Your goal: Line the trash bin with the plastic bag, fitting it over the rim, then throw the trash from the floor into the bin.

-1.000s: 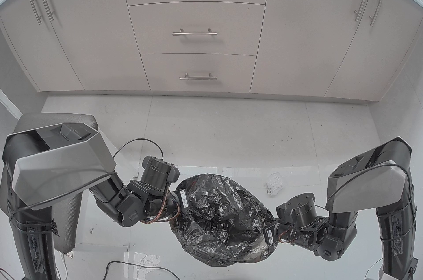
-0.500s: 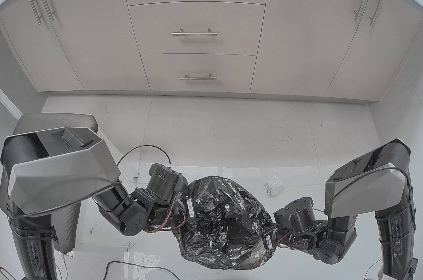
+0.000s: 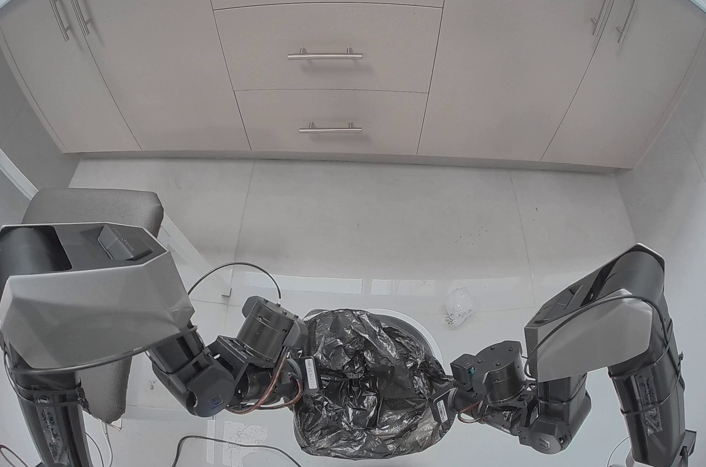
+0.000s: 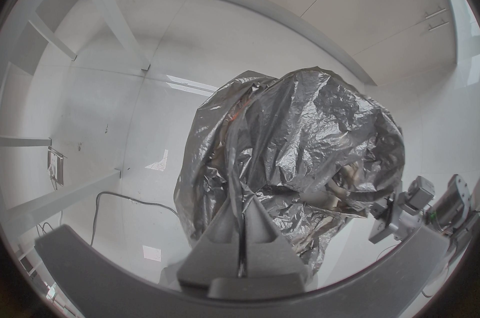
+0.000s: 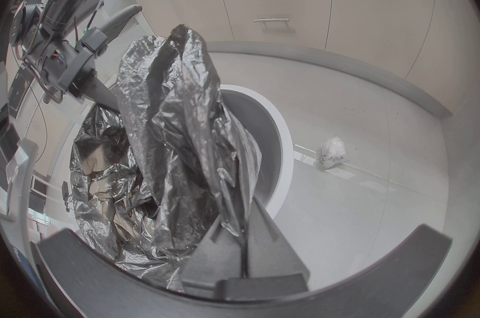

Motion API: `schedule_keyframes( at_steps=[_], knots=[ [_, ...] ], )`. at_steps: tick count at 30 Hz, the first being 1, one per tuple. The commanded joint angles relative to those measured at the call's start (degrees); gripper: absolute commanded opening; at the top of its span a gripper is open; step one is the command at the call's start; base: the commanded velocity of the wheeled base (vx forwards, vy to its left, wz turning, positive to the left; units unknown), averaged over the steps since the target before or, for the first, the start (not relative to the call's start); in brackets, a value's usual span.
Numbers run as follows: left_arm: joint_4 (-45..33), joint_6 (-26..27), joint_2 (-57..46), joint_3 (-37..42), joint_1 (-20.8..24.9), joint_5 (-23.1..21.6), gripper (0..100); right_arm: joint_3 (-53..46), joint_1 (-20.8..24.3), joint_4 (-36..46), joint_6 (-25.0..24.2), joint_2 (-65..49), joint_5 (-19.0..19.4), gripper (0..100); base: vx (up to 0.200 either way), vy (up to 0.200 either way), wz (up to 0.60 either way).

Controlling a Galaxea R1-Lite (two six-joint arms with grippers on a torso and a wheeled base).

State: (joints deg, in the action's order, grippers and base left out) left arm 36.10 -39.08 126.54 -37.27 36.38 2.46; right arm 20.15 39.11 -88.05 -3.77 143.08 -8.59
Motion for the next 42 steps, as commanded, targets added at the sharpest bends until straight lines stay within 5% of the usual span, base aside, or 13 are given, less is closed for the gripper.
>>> schedule_keyframes(
  at_steps=[1, 13, 20, 37, 42],
  knots=[
    [4.51, -1.08, -4.46, 6.33, 2.38, 0.09, 0, -0.73, 0.18, -1.51, 0.51, 2.11, -0.02, 0, 0.000, 0.000, 0.00],
    [26.48, 0.76, -0.77, 11.78, 2.47, -6.59, 0, -0.02, -0.35, -1.95, 1.66, 2.20, -3.10, 0, 0.000, 0.000, 0.00],
    [28.50, 1.03, 2.13, 11.51, 0.19, -11.25, 0, -0.20, -0.96, -1.95, 3.33, 2.11, -4.24, 0, 0.000, 0.000, 0.00],
    [37.91, 13.68, 7.76, 18.11, -2.80, -11.52, 0, -0.02, -1.05, -1.95, 3.06, 2.38, -4.24, 0, 0.000, 0.000, 0.00],
    [41.69, 13.86, 7.93, 20.57, -2.19, -11.78, 0, -3.72, -0.35, -1.95, 3.24, -0.79, -1.07, 0, 0.000, 0.000, 0.00]
  ],
)
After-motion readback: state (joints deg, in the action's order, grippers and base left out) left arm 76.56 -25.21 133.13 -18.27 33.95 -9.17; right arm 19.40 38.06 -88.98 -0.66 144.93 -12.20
